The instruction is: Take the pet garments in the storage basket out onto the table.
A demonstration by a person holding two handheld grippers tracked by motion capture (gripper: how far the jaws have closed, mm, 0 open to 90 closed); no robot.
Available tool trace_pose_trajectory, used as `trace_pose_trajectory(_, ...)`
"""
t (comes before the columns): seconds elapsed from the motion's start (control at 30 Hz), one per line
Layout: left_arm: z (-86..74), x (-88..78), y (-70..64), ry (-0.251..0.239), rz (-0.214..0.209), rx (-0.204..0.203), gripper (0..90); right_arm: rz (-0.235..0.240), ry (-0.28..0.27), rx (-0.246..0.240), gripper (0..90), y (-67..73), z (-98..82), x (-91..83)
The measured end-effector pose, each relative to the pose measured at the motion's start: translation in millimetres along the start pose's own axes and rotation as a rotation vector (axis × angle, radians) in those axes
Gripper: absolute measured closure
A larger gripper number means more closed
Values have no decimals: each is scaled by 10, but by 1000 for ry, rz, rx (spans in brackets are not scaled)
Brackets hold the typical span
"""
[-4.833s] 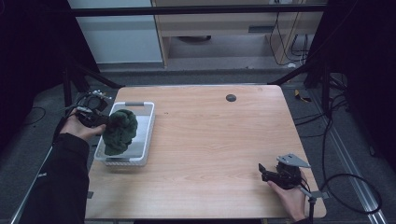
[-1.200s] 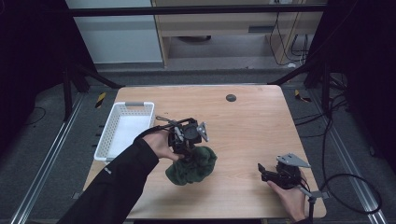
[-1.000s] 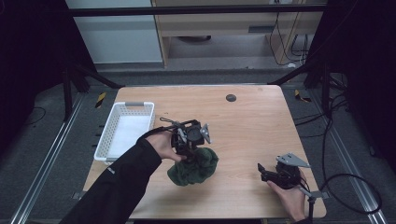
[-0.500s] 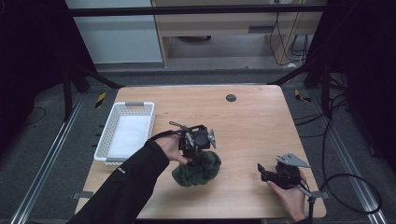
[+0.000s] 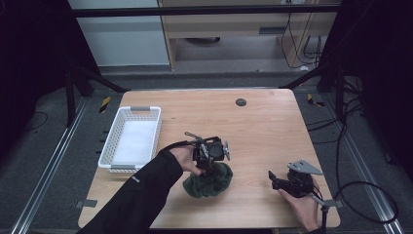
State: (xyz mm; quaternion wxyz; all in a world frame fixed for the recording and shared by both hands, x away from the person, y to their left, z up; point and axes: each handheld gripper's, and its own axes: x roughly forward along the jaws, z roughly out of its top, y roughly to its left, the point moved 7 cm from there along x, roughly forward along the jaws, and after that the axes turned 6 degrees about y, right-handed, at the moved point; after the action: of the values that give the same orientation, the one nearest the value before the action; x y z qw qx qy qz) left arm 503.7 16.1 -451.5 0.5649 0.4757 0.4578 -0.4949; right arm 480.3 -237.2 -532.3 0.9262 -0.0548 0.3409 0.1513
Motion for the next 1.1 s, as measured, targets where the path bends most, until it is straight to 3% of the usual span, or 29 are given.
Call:
trace_pose_trajectory(0.2,-7,127,-8,5,-15,-6,739,1,1,1,162,5,-1,0)
trace_pose_trajectory(0.5,4,138,-16,-2,-8,1,685,2,3,-4,162,4,-3,6)
trace_pose_trajectory(0.77,14,122,-26,-21,-4,13,577,2,5,-4,161,6,-3,8)
trace_pose_trajectory(1.1,-5,-27,-31,-82,13,6,486,1,5,-2,160,2,-5,8)
